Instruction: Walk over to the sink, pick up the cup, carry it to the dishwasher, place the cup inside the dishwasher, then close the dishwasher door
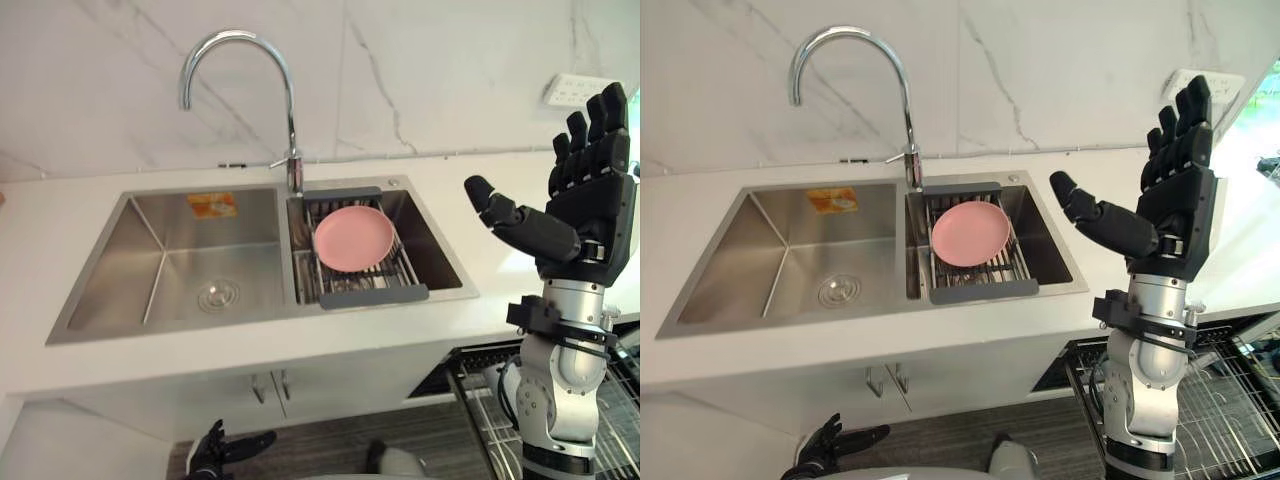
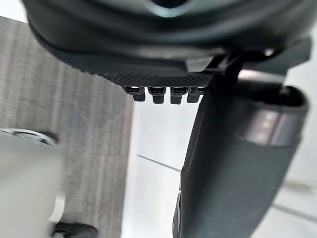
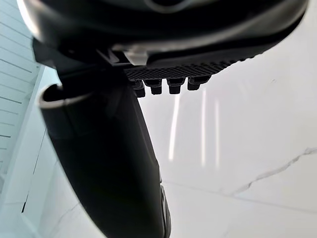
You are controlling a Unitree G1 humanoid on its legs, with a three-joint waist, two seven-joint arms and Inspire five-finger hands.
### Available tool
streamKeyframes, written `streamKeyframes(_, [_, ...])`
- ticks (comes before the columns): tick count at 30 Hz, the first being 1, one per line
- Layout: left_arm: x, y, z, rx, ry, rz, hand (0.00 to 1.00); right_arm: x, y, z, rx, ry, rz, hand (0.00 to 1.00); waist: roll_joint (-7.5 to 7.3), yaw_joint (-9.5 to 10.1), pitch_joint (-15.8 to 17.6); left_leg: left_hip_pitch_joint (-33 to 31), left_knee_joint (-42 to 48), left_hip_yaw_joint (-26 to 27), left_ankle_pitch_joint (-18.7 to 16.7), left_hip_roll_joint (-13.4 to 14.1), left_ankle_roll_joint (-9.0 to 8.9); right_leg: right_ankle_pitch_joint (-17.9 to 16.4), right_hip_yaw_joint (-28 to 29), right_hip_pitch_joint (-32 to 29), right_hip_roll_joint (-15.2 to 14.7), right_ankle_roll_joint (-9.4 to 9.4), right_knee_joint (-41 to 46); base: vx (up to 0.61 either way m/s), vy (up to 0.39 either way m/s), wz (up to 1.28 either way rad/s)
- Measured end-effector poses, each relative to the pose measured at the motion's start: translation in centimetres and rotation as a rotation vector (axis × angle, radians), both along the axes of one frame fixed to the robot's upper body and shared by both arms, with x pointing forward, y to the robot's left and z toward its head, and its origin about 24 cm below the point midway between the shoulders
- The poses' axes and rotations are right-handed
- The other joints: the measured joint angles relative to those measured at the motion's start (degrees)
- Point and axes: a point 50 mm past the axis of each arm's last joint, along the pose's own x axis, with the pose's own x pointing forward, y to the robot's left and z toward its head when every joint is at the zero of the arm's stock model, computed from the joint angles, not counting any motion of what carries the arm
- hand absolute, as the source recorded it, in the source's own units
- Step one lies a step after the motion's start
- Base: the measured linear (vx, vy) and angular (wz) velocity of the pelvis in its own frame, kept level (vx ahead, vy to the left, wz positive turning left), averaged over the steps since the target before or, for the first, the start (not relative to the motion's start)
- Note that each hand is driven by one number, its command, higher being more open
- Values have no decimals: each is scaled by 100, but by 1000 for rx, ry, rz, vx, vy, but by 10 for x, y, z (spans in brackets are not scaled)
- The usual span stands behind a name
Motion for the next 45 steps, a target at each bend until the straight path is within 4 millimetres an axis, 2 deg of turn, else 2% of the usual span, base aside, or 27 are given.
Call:
streamKeyframes(3, [12, -10, 3, -20, -30, -29, 100, -8, -3, 0, -3, 0, -22, 100, 8, 5, 23, 47, -143, -113, 0, 172, -103, 192, -173, 319, 222, 15, -592, 58, -93, 14])
streamKeyframes(6, [9, -18, 1, -31, -14, -30, 100, -16, 6, 18, -50, -84, 29, 100, 6, 109, 12, 154, -260, -76, 3, 262, -208, 383, -186, 584, 392, 8, -1095, 17, -31, -3])
streamKeyframes(8, [3, -16, -1, -9, 8, -28, 100, -17, 11, 25, -90, -115, 70, 100, 25, 145, 15, 172, -247, -38, -7, 324, -246, 334, -165, 591, 461, 41, -1113, 20, -48, -5])
streamKeyframes(9, [-4, -11, -2, 14, 30, -19, 100, -16, 12, 25, -108, -107, 91, 100, 72, 162, 25, 45, -11, -74, -44, 400, -297, 197, -204, 612, 494, 6, -1109, 16, -54, 28])
streamKeyframes(10, [-4, -4, -1, 48, 33, -22, 100, -15, 12, 22, -108, -85, 111, 100, -22, 147, 56, -381, 788, -131, -54, 460, -301, 136, -289, 647, 452, -39, -1126, 2, -63, 40])
streamKeyframes(12, [-4, 1, 0, 74, 32, -18, 100, -10, 9, 17, -141, -31, 125, 100, -74, 191, 138, -1055, 2179, -141, -94, 587, -228, 100, -352, 851, 374, -147, -1219, -4, -25, 46])
streamKeyframes(13, [-10, 1, -1, 76, 44, 3, 100, -7, 4, 11, -149, 11, 117, 100, -88, 308, 179, -1103, 1781, -114, -267, 453, -210, 119, -326, 950, 262, -170, -1217, 11, 27, 27])
streamKeyframes(14, [-12, 1, -1, 78, 45, 14, 100, -5, 1, 8, -148, 28, 110, 100, -64, 334, 164, -1139, 1436, -104, -273, 371, -165, 122, -334, 945, 211, -157, -1222, 3, 72, 5])
streamKeyframes(15, [-17, 2, -1, 92, 52, 35, 100, -3, -4, 2, -149, 62, 99, 100, 30, 380, 162, -1200, 853, -143, 54, 268, -75, 70, -337, 935, 191, -36, -1240, 0, 52, -15])
streamKeyframes(16, [-27, 6, -1, 109, 68, 54, 100, -3, -6, -3, -149, 95, 95, 100, 87, 415, 124, -1150, 705, -137, 290, 234, -101, 80, -294, 983, 219, 13, -1350, 106, 71, -18])
streamKeyframes(17, [-34, 13, 0, 133, 83, 68, 100, -9, -8, -8, -176, 132, 73, 100, 73, 381, 79, -1081, 397, -64, 472, 94, -46, 266, -274, 1091, 148, 91, -1646, 137, 48, -18])
streamKeyframes(19, [-34, 19, 1, 158, 83, 62, 100, -9, -11, -6, -212, 141, 71, 100, 19, 297, 109, -1032, 109, -23, 621, -50, 7, 415, -263, 996, 43, 132, -1674, 143, 45, 0])
streamKeyframes(21, [-29, 21, 3, 162, 70, 58, 100, -9, -15, -4, -269, 167, 52, 100, 9, 298, 99, -949, -26, -11, 657, -105, 21, 422, -263, 999, 11, 150, -1670, 111, 37, 1])
streamKeyframes(25, [1, 24, 9, 155, 4, 25, 100, -8, -21, 11, -481, 188, -18, 100, -55, 283, 60, -821, -248, -31, 691, -154, 40, 422, -331, 1040, -6, 159, -1669, 65, 19, 4])
streamKeyframes(26, [4, 28, 10, 155, 17, 25, 100, -6, -21, 18, -582, 185, -63, 100, -96, 226, 34, -792, -315, -45, 714, -174, 53, 428, -349, 1039, -14, 166, -1669, 31, 18, 4])
streamKeyframes(29, [1, 34, 11, 156, 31, 8, 100, -8, -20, 29, -731, 173, -145, 100, -157, 172, -1, -765, -387, -47, 736, -204, 79, 433, -361, 1033, -29, 175, -1670, 0, 0, 0])
streamKeyframes(31, [2, 41, 13, 163, 33, -7, 100, -7, -16, 36, -924, 173, -218, 100, -213, 146, -36, -767, -428, -47, 762, -257, 111, 452, -363, 1010, -48, 204, -1671, -16, 10, 0])
streamKeyframes(34, [3, 43, 14, 155, 31, -26, 100, -4, -10, 40, -1121, 187, -243, 100, -244, 144, -52, -787, -453, -16, 794, -344, 163, 485, -343, 964, -130, 252, -1684, -71, 47, -4])
streamKeyframes(38, [6, 45, 14, 155, 44, -57, 100, 3, 7, 37, -1341, 169, -235, 100, -285, 140, -69, -842, -451, 50, 811, -392, 191, 503, -295, 888, -183, 280, -1698, -101, 31, -8])
streamKeyframes(41, [10, 42, 14, 141, 52, -98, 100, 11, 22, 26, -1508, 170, -178, 100, -299, 143, -77, -889, -447, 45, 834, -390, 178, 505, -298, 844, -181, 282, -1698, -66, -8, 0])
streamKeyframes(45, [15, 35, 14, 122, 52, -136, 100, 21, 26, 11, -1623, 224, -156, 100, -306, 162, -81, -907, -425, 21, 854, -380, 174, 508, -316, 839, -170, 280, -1697, -17, -9, 2])
